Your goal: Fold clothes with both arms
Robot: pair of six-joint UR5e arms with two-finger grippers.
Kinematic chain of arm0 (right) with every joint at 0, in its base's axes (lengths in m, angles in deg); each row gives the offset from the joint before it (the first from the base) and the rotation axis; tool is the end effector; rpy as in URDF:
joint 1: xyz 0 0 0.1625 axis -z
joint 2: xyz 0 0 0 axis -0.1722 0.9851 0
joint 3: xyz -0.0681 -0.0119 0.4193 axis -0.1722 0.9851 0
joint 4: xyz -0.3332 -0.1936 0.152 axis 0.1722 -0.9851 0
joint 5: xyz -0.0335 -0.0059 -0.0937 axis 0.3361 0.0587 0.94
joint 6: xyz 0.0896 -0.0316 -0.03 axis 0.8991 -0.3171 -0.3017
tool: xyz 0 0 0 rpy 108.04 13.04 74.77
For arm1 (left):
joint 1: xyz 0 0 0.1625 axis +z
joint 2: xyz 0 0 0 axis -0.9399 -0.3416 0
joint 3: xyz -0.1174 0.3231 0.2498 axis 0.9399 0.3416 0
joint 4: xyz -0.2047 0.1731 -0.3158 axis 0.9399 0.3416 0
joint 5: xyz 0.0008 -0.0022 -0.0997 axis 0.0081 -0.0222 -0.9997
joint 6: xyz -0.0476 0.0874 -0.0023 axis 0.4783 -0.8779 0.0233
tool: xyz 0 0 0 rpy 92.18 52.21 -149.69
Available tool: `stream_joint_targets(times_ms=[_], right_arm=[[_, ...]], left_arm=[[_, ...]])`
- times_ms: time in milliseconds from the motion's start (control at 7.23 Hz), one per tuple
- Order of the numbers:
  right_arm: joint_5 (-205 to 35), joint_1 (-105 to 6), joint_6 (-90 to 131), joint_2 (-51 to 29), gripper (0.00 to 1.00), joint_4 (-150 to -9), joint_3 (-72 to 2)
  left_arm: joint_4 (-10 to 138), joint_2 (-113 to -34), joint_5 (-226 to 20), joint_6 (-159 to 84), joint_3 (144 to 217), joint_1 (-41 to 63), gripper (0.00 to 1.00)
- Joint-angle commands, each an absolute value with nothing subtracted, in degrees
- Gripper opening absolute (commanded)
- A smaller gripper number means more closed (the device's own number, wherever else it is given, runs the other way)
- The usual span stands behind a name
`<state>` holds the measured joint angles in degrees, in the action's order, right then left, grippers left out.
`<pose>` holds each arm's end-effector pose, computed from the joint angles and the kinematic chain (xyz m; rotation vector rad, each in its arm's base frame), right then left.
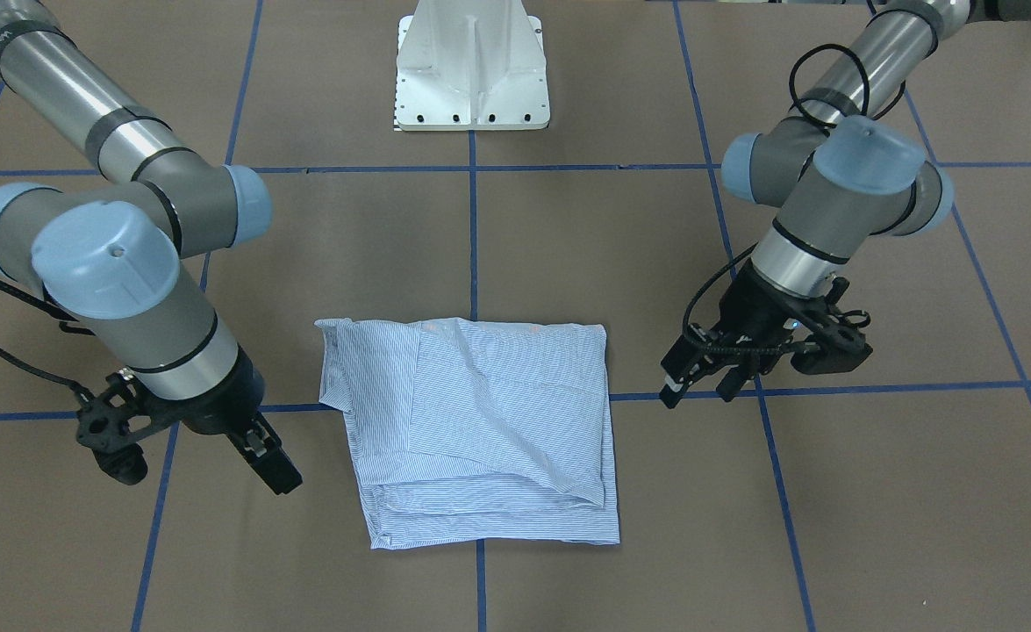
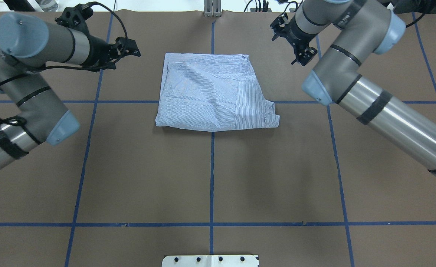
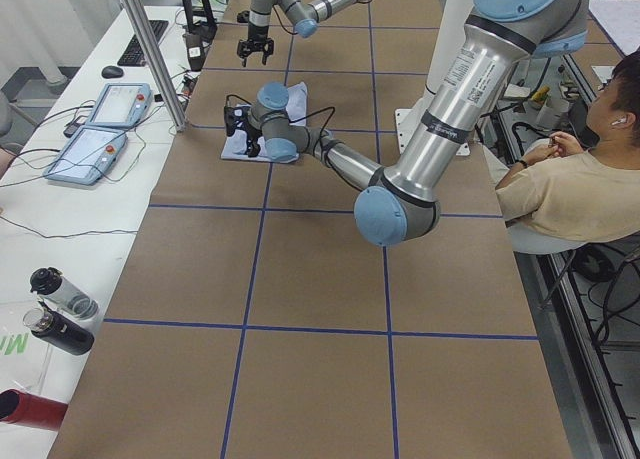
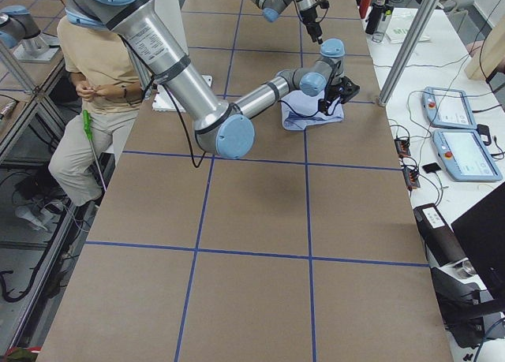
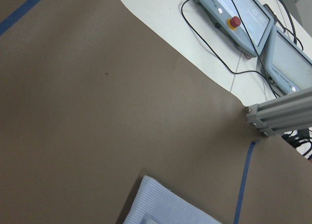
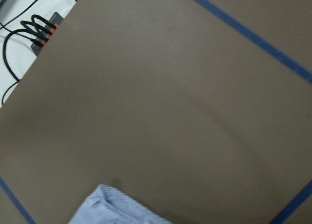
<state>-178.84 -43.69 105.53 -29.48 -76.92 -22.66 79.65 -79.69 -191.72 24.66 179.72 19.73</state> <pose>-0.3688 -0.6497 0.2932 -0.1373 -0.9123 0.8737 0.3467 -0.5720 0.3180 0.3478 1.1639 -0.3614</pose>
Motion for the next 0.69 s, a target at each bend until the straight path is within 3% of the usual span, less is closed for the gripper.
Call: stream_joint_targets(times_ms=[0, 553], right_arm=[[-184.62, -48.85, 88.08, -16.54, 1.00, -80.72, -34.93], [-190.20, -57.66, 56.20, 10.18, 1.00, -80.64, -50.08]], left_arm=[[75.96, -66.98, -196.24, 4.43, 191.63, 16.79, 1.00], [75.78, -52.45, -209.09, -31.02, 192.11, -0.17, 1.00]])
